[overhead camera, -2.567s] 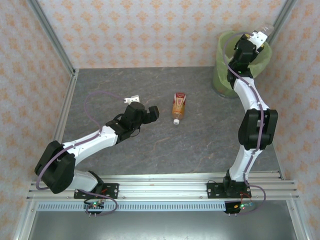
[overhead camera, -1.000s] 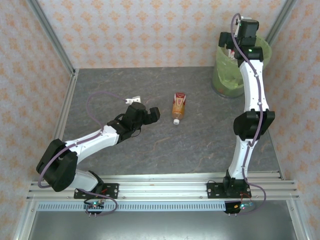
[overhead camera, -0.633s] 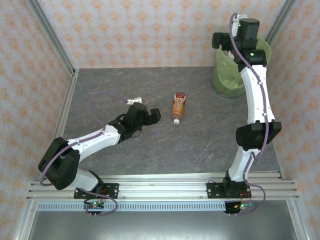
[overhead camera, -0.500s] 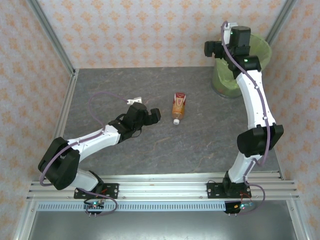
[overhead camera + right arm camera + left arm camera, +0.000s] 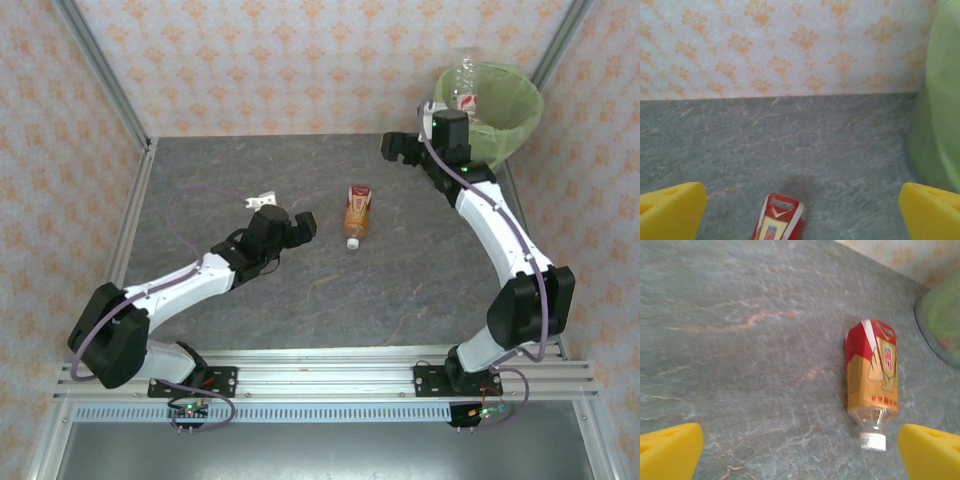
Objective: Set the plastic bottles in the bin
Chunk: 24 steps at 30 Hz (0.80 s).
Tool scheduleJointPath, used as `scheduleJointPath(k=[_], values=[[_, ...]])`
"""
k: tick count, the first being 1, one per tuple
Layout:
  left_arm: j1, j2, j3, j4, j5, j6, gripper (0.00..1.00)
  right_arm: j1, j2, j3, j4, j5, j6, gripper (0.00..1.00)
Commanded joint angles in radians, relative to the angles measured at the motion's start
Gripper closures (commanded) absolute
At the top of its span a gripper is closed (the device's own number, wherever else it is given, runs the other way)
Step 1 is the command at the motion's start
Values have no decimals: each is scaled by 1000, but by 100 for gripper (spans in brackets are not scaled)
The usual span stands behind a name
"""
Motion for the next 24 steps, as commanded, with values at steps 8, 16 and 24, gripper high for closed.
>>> scheduleJointPath(k=[8, 16, 24], values=[[8, -144, -71, -109, -273, -72, 0, 91, 31, -180, 114, 51, 244, 1], [8, -163, -84, -140, -290, -108, 0, 171, 211, -66, -2, 78, 255, 1], [8, -189, -108, -149, -315, -114, 0, 213, 415, 147, -253, 143, 240, 1]])
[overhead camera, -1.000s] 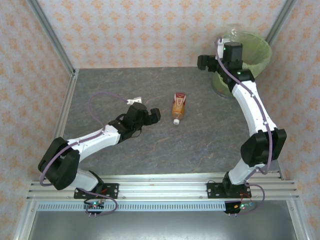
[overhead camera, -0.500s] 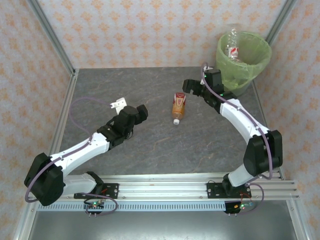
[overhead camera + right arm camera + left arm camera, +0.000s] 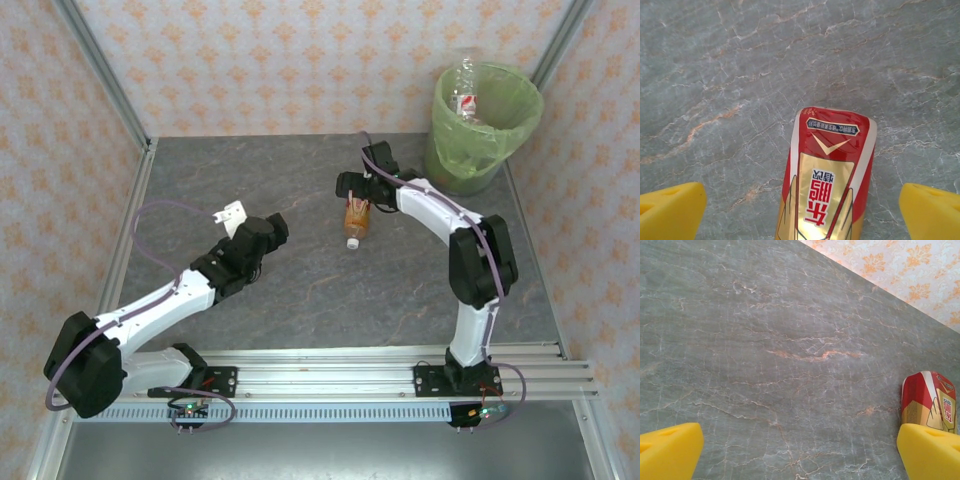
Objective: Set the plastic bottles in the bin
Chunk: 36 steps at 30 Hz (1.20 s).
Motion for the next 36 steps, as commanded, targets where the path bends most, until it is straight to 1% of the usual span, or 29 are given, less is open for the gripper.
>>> scheduleJointPath(k=[1, 7, 12, 15, 20, 23, 29, 32, 36], values=[[8, -28, -14, -34, -61, -14, 0, 9, 59, 73, -142, 49, 0, 1], [8, -31, -23, -33, -70, -12, 0, 16, 124, 118, -149, 18, 20, 1], [8, -24, -22, -32, -69, -10, 0, 26, 193, 184, -195, 20, 20, 1], [8, -24, -19, -33, -70, -7, 0, 39, 240, 243, -246, 69, 13, 1], [8, -23, -16, -36, -72, 0, 0, 62, 344, 385, -387, 216, 17, 1], [9, -25, -14, -42, -75, 1, 0, 62, 375, 416, -401, 239, 30, 1], [9, -29, -18, -49, -82, 0, 0, 62, 398, 418, -385, 187, 42, 1], [9, -30, -19, -49, -83, -2, 0, 62, 405, 403, -364, 161, 51, 5], [9, -28, -23, -50, -81, -6, 0, 63, 413, 389, -349, 166, 60, 9]])
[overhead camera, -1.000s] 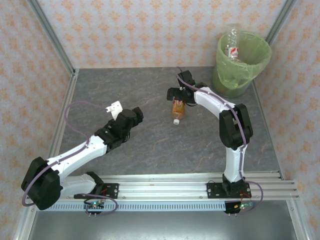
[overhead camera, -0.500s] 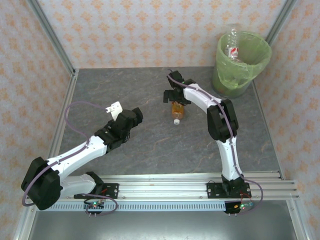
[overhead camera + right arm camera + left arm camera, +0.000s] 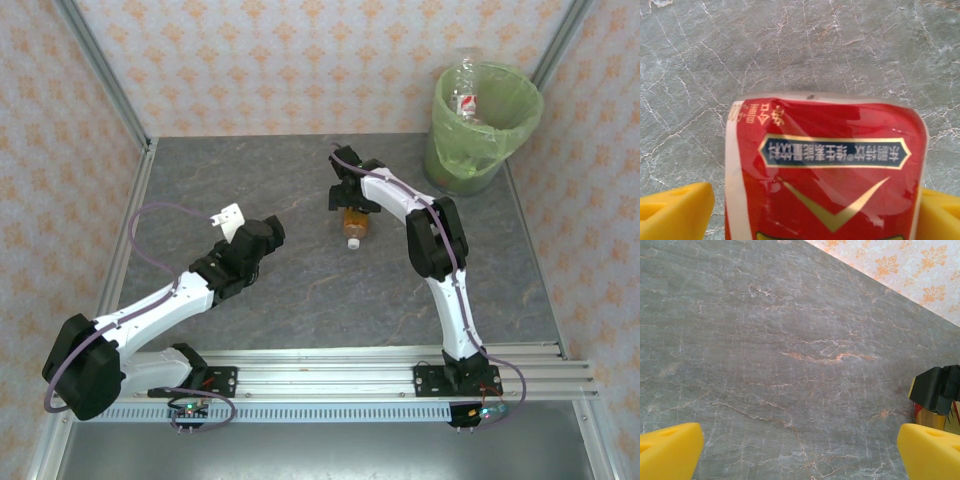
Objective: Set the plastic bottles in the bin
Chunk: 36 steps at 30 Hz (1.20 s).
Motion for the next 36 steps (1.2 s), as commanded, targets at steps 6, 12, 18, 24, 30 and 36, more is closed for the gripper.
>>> scheduleJointPath(k=[6, 12, 18, 24, 30, 36], values=[[9, -11, -6, -28, -47, -9, 0, 0, 20, -37, 23, 28, 9, 15], [9, 4, 0, -24, -37, -13, 0, 0, -16, -102, 81, 35, 1, 22], [9, 25, 14, -24, -19, -11, 0, 0, -101, -175, 160, 62, -20, 32], [9, 30, 19, -18, -11, -9, 0, 0, -204, -248, 224, 97, -51, 36], [9, 38, 20, 10, 23, 5, 0, -3, -284, -287, 249, 124, -78, 39], [9, 66, 41, 37, 91, 43, 0, -6, -365, -326, 279, 128, -96, 40]])
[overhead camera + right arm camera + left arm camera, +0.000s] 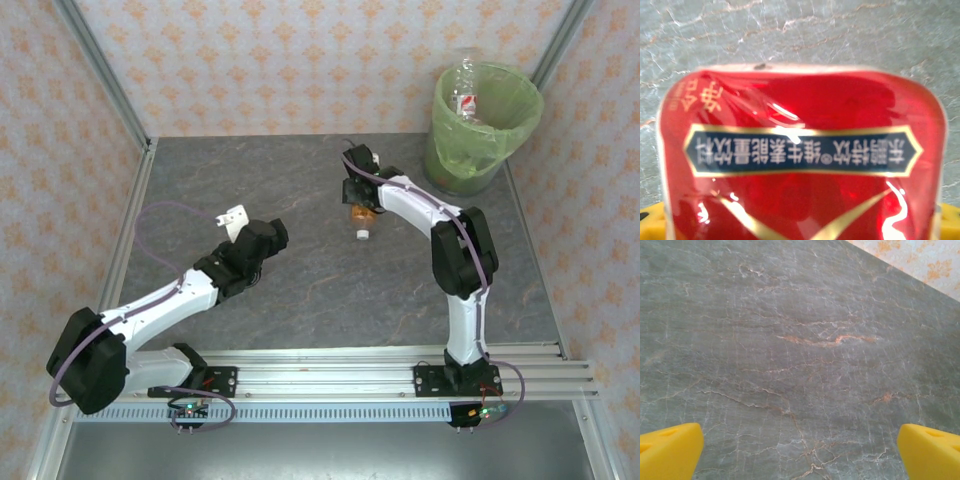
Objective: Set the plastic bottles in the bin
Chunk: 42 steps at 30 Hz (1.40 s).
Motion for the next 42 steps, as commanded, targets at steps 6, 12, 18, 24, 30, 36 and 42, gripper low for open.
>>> scheduleJointPath(k=[6, 12, 18, 24, 30, 36, 42], values=[[8, 45, 51, 87, 121, 69, 0, -21, -163, -77, 94, -7, -20, 41], [9, 78, 77, 94, 150, 77, 0, -52, -253, -116, 153, -42, -22, 42], [9, 92, 89, 95, 160, 79, 0, -109, -305, -98, 158, -70, -42, 42], [9, 104, 100, 92, 166, 77, 0, -165, -357, -76, 197, -52, -82, 43], [9, 117, 114, 92, 176, 81, 0, -237, -440, -128, 347, -67, -83, 44], [9, 133, 131, 86, 181, 85, 0, -283, -478, -151, 423, -54, -122, 44], [9, 148, 146, 86, 196, 79, 0, -303, -501, -180, 565, -2, -209, 43]])
